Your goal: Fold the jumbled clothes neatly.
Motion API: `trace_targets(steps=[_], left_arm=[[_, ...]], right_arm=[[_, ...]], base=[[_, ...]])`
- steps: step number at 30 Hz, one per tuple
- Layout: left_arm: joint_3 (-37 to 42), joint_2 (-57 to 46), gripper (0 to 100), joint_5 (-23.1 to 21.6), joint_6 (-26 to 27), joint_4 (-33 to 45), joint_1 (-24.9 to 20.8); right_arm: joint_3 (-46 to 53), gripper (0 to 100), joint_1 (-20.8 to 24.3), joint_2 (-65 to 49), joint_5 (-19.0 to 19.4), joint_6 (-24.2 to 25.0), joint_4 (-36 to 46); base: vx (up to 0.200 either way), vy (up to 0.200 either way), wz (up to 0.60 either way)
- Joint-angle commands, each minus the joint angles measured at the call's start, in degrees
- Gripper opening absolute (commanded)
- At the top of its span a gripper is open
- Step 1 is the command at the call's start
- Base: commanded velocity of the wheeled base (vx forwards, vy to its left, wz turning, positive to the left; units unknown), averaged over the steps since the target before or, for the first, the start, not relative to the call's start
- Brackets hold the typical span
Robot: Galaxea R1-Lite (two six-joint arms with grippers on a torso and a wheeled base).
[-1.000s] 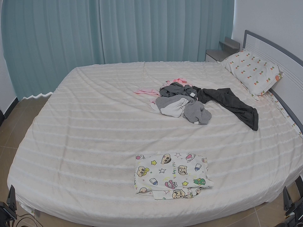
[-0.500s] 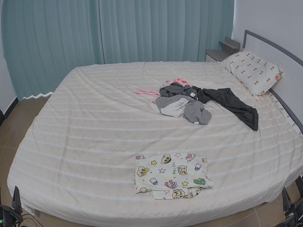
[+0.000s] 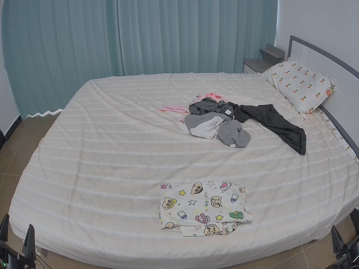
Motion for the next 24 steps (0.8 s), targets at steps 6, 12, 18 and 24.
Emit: trace_targets(steps=[6, 12, 18, 24], left_arm=[[1.04, -0.46, 100, -8.97, -2.04, 0.58, 0.0], [0.86, -0.19, 100, -18.64, -2.39, 0.67, -0.09], [0.86, 3.94, 100, -18.37, -2.75, 0.67, -0.18], [0.95, 2.71, 100, -7.21, -0.99, 0.67, 0.79]], right_arm=[[-0.15, 100, 0.08, 0.36, 2.92, 0.63, 0.41], [0.02, 100, 0.08, 0.36, 3.18, 4.14, -0.03], [1.52, 100, 0.16, 0.18, 1.34, 3.79, -2.57], [1.69, 100, 0.08, 0.27, -0.77, 2.12, -2.49]], base=[[0.0, 0.0, 0.0], [0.0, 0.0, 0.0], [0.0, 0.0, 0.0], [0.0, 0.0, 0.0]])
